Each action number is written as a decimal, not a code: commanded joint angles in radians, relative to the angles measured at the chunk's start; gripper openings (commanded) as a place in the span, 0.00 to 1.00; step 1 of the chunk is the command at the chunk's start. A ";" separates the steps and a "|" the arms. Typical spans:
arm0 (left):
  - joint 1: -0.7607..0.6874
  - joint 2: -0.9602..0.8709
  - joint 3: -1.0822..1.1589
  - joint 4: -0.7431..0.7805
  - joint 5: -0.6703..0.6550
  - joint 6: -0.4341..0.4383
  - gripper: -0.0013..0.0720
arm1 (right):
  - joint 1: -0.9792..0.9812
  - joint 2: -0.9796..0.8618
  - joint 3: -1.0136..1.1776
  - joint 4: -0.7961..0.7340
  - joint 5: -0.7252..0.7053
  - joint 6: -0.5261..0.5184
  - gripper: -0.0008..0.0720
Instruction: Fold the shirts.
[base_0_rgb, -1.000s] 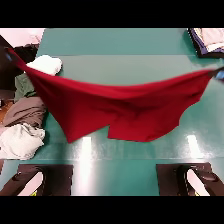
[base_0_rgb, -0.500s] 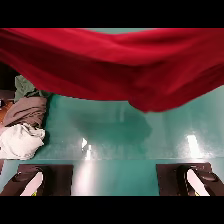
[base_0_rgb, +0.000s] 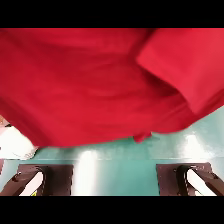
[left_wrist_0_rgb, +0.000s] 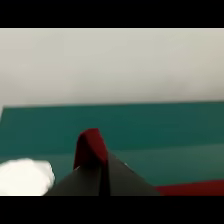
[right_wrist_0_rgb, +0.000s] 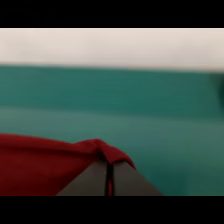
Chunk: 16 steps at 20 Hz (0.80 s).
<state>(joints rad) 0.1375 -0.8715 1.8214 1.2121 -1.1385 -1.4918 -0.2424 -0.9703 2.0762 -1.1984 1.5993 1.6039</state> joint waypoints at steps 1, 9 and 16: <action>0.000 -0.109 -0.272 -0.047 -0.076 -0.004 0.05 | 0.000 -0.144 -0.218 -0.024 0.161 0.014 0.03; 0.000 -0.483 -0.447 -0.252 0.159 0.113 0.05 | 0.002 -0.404 -0.535 0.055 -0.241 -0.021 0.03; -0.072 -0.584 -0.446 -0.331 0.526 0.274 0.05 | 0.103 -0.542 -0.537 0.078 -0.651 -0.104 0.03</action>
<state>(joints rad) 0.0998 -1.4078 1.3785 0.9131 -0.7597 -1.3037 -0.1822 -1.4593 1.5463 -1.1358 1.1332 1.5494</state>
